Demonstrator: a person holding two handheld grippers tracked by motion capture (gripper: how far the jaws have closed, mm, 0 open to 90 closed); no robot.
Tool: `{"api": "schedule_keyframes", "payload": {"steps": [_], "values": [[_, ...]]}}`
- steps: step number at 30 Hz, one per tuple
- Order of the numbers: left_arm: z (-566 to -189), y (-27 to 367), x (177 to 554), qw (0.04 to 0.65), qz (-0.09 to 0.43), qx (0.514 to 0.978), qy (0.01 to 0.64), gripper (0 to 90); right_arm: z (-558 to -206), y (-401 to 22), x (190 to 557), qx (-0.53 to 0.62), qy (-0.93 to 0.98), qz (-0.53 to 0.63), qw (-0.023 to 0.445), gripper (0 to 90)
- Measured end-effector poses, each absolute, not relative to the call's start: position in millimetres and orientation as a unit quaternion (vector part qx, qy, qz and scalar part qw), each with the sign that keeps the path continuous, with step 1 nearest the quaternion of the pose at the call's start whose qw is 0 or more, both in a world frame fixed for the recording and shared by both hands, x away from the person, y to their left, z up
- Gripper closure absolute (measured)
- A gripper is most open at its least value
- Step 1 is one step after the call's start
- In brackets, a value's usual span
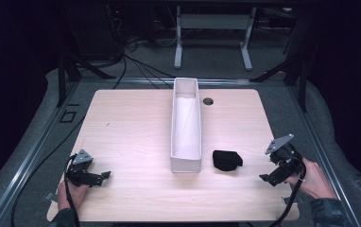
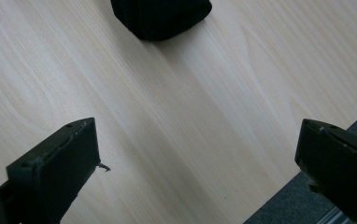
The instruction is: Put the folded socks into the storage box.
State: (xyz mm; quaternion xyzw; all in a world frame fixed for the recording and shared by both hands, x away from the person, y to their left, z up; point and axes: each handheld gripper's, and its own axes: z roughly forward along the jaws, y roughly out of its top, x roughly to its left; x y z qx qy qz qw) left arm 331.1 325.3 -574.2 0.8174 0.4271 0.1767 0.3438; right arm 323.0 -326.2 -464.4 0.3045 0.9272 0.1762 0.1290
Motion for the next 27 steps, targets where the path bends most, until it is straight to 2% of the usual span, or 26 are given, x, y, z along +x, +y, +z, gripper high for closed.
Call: {"api": "schedule_keyframes", "payload": {"steps": [10,19,27], "values": [[-574,325,331,0.344,0.177,0.817,0.427,0.3,-437,-297,352,0.251,0.949,0.152,0.112,0.0],[-574,325,331,0.344,0.177,0.817,0.427,0.3,-439,-254,369,0.19,0.969,0.128,0.096,0.3],[-574,325,331,0.344,0.176,0.818,0.426,0.3,-435,-232,378,0.167,0.973,0.134,0.086,0.6]]}}
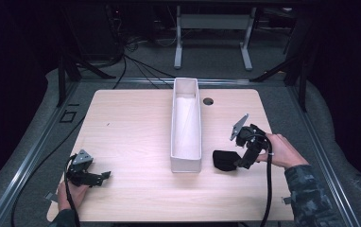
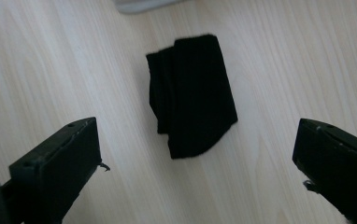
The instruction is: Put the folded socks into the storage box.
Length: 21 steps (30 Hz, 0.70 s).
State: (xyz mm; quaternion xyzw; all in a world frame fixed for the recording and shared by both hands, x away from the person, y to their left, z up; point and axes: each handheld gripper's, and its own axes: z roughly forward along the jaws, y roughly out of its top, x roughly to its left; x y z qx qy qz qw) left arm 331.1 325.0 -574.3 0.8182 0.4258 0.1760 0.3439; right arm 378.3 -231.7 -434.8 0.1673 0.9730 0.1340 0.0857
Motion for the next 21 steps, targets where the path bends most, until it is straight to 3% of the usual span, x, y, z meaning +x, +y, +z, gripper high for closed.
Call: {"api": "schedule_keyframes", "payload": {"steps": [21], "values": [[-574,325,331,0.342,0.177,0.819,0.425,0.3,-476,-198,402,0.132,0.986,0.094,0.036,13.6]]}}
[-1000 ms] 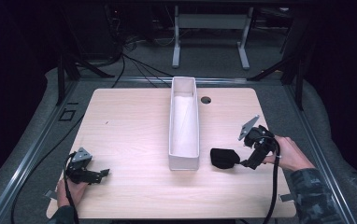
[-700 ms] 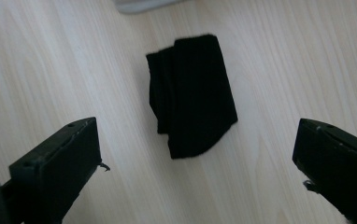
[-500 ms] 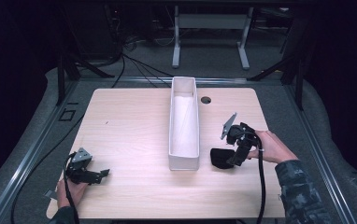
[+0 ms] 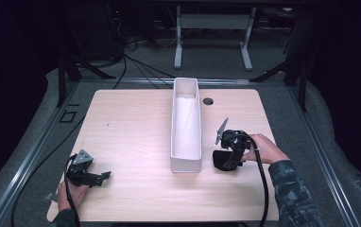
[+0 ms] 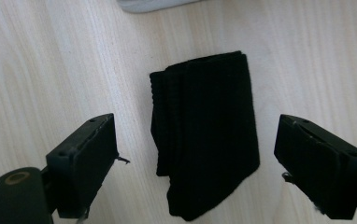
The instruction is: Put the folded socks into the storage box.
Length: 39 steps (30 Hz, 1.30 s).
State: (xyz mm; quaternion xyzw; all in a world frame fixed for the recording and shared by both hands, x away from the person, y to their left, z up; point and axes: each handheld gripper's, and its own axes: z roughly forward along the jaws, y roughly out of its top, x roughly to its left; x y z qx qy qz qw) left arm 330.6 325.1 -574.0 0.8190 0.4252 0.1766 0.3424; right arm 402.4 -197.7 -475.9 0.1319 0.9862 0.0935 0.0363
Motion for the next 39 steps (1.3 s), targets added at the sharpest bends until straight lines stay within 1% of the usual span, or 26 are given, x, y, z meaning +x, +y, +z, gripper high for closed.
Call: {"api": "schedule_keyframes", "payload": {"steps": [1,4,5,6,7,10,11,12,13,14,15,16,17,21,22,23,25,27,30,34,39], "values": [[-574,325,331,0.343,0.178,0.818,0.425,0.3,-476,-198,402,0.132,0.986,0.094,0.036,13.6],[-574,325,331,0.342,0.176,0.819,0.425,0.3,-485,-196,401,0.116,0.989,0.071,0.059,15.4],[-574,325,331,0.342,0.176,0.819,0.425,0.3,-488,-197,402,0.122,0.989,0.066,0.042,16.1],[-574,325,331,0.342,0.176,0.819,0.425,0.3,-491,-197,403,0.124,0.989,0.066,0.043,17.5],[-574,325,331,0.342,0.176,0.819,0.425,0.3,-494,-198,404,0.122,0.989,0.07,0.037,21.7],[-574,325,331,0.343,0.176,0.819,0.425,0.3,-502,-196,403,0.109,0.99,0.066,0.054,27.5],[-574,325,331,0.343,0.176,0.82,0.424,0.3,-502,-196,403,0.109,0.99,0.066,0.054,27.5],[-574,325,331,0.343,0.176,0.82,0.423,0.3,-506,-195,404,0.108,0.991,0.061,0.044,29.3],[-574,325,331,0.343,0.176,0.82,0.423,0.3,-510,-195,405,0.107,0.991,0.059,0.046,31.1],[-574,325,331,0.343,0.176,0.819,0.424,0.3,-514,-194,406,0.109,0.991,0.061,0.052,37.1],[-574,325,331,0.343,0.176,0.819,0.424,0.3,-514,-194,406,0.109,0.991,0.061,0.052,37.1],[-574,325,331,0.343,0.176,0.819,0.425,0.3,-514,-194,405,0.112,0.99,0.066,0.059,39.3],[-574,325,331,0.343,0.176,0.819,0.424,0.3,-514,-195,404,0.113,0.99,0.066,0.061,42.7],[-574,325,331,0.343,0.177,0.819,0.425,0.3,-514,-191,401,0.108,0.989,0.051,0.082,51.8],[-574,325,331,0.344,0.178,0.818,0.426,0.3,-515,-191,401,0.109,0.989,0.054,0.082,55.8],[-574,325,331,0.343,0.177,0.818,0.426,0.3,-515,-191,401,0.109,0.989,0.054,0.082,55.8],[-574,325,331,0.343,0.176,0.819,0.425,0.3,-515,-193,403,0.108,0.989,0.058,0.081,59.5],[-574,325,331,0.343,0.177,0.819,0.425,0.3,-515,-193,403,0.113,0.989,0.059,0.078,60.1],[-574,325,331,0.343,0.177,0.818,0.426,0.3,-514,-191,403,0.11,0.989,0.048,0.085,62.9],[-574,325,332,0.344,0.176,0.819,0.425,0.4,-513,-195,404,0.121,0.987,0.064,0.08,64.7],[-574,325,331,0.344,0.177,0.818,0.426,0.3,-510,-194,403,0.121,0.987,0.067,0.084,65.1]]}}
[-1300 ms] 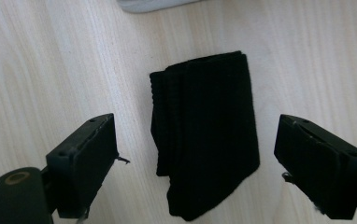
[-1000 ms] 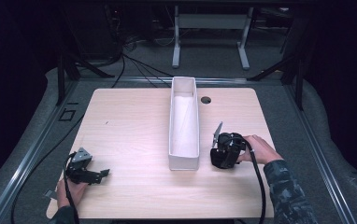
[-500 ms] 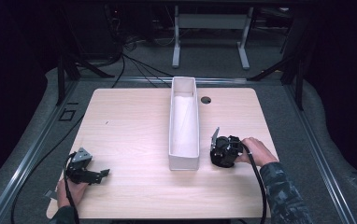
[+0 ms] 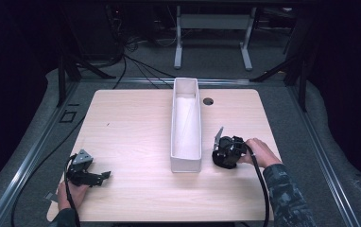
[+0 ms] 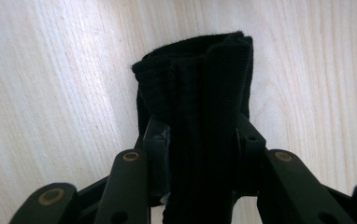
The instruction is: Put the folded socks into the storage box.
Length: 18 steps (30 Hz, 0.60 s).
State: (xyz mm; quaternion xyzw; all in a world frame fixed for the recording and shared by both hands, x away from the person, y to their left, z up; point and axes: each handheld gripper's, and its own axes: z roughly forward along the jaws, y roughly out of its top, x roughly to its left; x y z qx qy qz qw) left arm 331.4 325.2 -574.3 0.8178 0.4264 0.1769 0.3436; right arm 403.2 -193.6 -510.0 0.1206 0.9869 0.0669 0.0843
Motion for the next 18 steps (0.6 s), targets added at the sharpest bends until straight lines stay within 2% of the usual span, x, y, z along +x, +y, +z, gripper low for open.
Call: {"api": "schedule_keyframes", "payload": {"steps": [18], "values": [[-574,325,331,0.344,0.177,0.817,0.427,0.4,-480,-193,404,0.123,0.986,0.083,0.081,65.1]]}}
